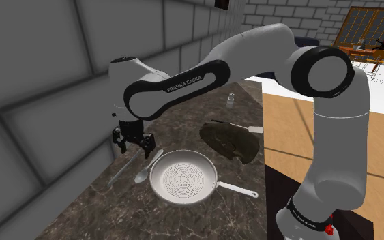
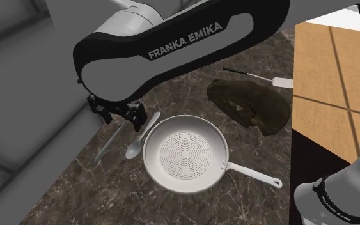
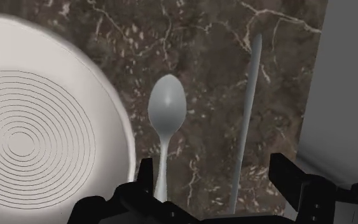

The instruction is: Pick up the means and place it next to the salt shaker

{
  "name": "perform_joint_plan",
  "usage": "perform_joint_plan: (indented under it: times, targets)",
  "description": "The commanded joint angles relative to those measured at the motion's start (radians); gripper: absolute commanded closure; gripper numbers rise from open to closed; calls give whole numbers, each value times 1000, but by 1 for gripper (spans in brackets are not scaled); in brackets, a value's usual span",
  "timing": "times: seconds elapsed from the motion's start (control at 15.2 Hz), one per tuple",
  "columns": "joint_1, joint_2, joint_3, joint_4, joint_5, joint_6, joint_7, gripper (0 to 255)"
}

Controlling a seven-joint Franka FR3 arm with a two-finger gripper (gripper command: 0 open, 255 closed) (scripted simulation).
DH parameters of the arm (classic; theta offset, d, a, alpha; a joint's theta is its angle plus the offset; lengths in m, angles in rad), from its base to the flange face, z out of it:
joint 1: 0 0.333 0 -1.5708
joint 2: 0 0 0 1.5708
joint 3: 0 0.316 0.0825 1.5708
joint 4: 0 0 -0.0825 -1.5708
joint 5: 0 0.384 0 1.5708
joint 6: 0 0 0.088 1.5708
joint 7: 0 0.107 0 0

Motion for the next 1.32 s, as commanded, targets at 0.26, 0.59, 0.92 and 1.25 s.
perform_joint_plan:
  times: [0.26,0.59,0.92,1.25]
  targets:
    - [71,174,-47,202,-60,-23,111,0]
    - [75,197,-54,169,-72,31,118,0]
    - [76,205,-57,161,-76,48,121,0]
    - [76,205,-57,161,-76,48,121,255]
